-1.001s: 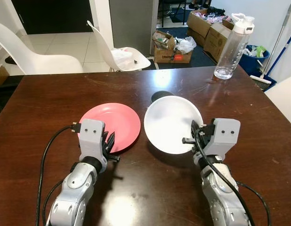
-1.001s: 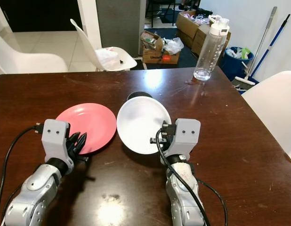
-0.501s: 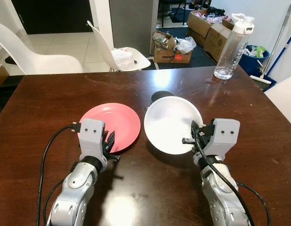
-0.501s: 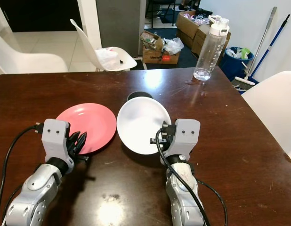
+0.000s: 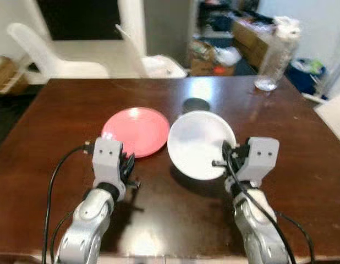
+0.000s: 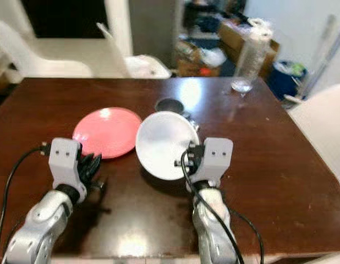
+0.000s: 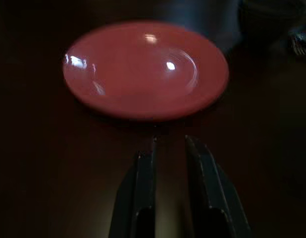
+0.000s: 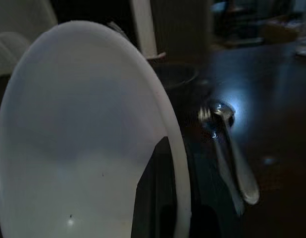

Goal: Setting the table

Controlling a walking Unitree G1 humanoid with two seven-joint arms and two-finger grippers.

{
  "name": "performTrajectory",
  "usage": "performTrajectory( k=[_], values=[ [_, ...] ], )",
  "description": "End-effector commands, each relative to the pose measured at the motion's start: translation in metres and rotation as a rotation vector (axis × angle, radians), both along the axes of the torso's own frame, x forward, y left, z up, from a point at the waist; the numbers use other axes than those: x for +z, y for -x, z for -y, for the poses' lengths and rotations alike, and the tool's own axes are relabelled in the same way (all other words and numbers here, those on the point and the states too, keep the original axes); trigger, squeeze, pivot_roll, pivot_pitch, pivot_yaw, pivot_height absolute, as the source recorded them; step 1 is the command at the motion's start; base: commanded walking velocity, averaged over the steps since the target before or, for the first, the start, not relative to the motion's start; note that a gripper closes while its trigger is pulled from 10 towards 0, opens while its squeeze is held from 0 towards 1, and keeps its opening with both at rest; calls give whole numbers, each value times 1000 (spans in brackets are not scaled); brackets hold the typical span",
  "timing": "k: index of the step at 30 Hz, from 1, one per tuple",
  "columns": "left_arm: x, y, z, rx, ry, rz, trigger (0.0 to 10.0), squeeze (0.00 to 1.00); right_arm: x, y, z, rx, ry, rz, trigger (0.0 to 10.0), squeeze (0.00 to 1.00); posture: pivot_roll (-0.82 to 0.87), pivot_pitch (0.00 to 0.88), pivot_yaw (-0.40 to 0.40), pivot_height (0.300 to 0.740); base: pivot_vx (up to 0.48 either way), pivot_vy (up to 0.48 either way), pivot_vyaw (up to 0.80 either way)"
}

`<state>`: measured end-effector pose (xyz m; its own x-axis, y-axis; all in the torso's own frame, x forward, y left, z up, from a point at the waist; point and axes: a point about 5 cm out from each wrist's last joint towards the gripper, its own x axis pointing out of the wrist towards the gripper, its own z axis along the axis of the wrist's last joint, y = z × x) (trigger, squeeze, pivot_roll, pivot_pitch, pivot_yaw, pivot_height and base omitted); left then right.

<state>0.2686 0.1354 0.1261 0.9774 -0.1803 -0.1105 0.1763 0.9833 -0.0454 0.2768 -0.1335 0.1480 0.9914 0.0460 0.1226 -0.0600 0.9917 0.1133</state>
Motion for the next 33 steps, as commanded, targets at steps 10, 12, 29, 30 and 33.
performTrajectory(
  k=[10,12,29,30,33],
  values=[
    [0,-1,2,-8,-4,0,10000,0,-3,3,3,-15,-6,-8,10000,0,-109,14,52,740,-343,0,0],
    [0,-1,3,-8,-4,0,10000,0,-3,3,3,-15,-6,-8,10000,0,-110,15,52,740,-255,0,0],
    [-2,0,5,-15,-3,-8,10000,0,-5,3,4,-22,-26,-29,10000,0,-111,20,50,740,0,0,-188],
    [-2,0,5,-15,-3,-8,10000,0,-5,3,4,-22,-26,-29,10000,0,-111,20,50,740,0,0,-800],
    [-2,0,5,-16,-4,-10,10000,0,-5,2,5,-20,-26,-29,10000,0,-111,19,50,740,0,0,-800]
  ],
)
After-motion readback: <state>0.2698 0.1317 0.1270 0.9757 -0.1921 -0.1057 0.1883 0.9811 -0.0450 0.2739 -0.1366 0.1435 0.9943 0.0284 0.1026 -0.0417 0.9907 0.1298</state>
